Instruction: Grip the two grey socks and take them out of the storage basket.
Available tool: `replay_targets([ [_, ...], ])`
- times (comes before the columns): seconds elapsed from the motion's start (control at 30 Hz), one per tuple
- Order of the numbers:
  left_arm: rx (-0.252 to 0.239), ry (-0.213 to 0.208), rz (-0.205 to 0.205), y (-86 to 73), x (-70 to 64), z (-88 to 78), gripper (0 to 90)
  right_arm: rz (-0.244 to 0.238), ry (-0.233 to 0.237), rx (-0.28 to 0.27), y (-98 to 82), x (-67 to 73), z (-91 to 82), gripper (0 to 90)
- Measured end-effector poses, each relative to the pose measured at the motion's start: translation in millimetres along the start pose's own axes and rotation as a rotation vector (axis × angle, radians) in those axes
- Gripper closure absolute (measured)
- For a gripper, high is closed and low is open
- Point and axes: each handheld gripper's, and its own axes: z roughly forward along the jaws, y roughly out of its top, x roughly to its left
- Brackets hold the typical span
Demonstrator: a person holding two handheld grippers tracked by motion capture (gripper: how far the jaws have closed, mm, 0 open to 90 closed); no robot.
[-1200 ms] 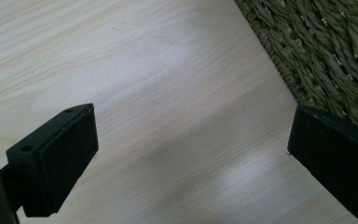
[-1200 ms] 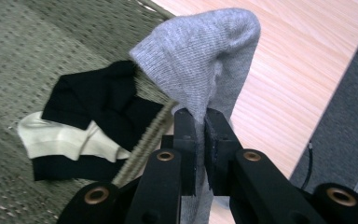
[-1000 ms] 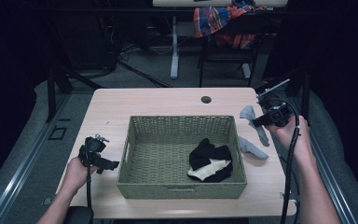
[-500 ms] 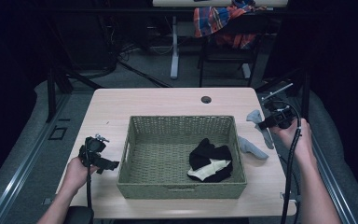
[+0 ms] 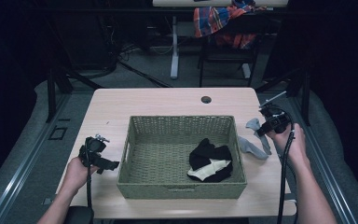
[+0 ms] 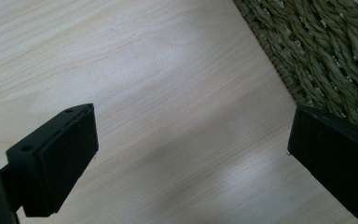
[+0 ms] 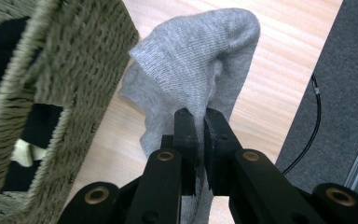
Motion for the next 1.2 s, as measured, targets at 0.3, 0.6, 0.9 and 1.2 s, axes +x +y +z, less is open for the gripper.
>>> replay_targets([
  [0.3,0.0,-0.002,0.001,0.1,0.0,-0.3,1.8,-0.003,-0.008,0.038,-1.2,1.1,16.5,85.3],
  [0.6,0.001,-0.003,0.0,0.2,0.1,0.8,1.8,-0.003,0.002,0.081,-2.8,2.9,37.6,85.3],
  [0.9,0.005,-0.007,0.002,0.2,0.2,1.4,1.8,-0.019,-0.012,0.107,-3.4,3.3,53.2,85.1],
  [1.2,0.007,-0.003,0.004,0.9,-0.2,1.0,1.8,0.015,0.016,0.106,-8.7,-0.5,69.3,84.0],
])
